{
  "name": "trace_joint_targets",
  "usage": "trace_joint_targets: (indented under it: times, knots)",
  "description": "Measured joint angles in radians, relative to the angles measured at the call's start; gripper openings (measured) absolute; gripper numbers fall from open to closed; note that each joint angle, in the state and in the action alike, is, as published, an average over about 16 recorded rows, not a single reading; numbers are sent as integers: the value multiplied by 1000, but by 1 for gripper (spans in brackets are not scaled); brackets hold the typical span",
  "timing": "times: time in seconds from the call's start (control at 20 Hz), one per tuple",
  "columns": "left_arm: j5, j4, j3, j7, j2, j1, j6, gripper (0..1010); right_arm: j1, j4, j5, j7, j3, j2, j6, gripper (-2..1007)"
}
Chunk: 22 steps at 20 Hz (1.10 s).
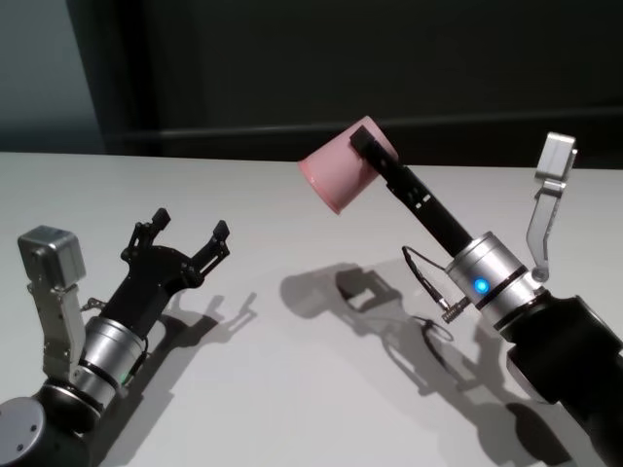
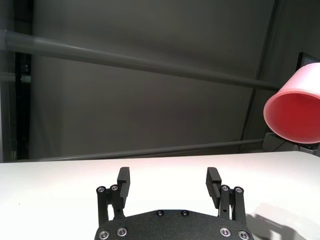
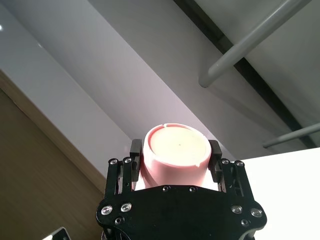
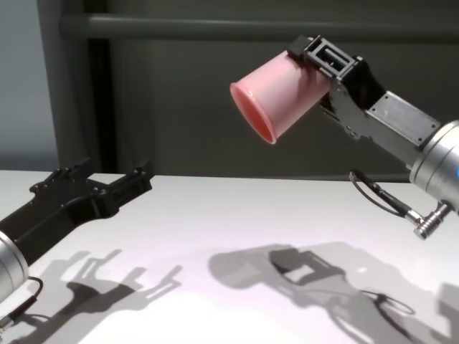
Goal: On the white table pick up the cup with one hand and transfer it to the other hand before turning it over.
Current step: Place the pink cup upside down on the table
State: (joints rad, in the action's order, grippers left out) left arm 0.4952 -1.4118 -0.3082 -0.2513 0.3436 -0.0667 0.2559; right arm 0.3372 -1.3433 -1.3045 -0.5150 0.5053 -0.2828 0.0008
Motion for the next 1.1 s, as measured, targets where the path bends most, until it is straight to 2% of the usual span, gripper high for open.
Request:
trace_joint_targets:
  times: [0.15, 0.3, 0.5, 0.85, 1.1]
  knots:
    - [0, 0, 0, 0, 0, 0, 0, 1003, -6, -47, 81, 88, 24, -30, -12, 771]
    - [1, 0, 0, 0, 0, 0, -1, 1003, -11, -92, 181, 185, 53, -57, -21, 771]
    - [1, 0, 0, 0, 0, -1, -1, 1003, -18, -139, 315, 305, 90, -81, -20, 771]
    - [1, 0, 0, 0, 0, -1, -1, 1003, -24, -184, 536, 487, 155, -99, -6, 771]
    - [2, 0, 0, 0, 0, -1, -1, 1003, -21, -184, 654, 573, 191, -92, 16, 771]
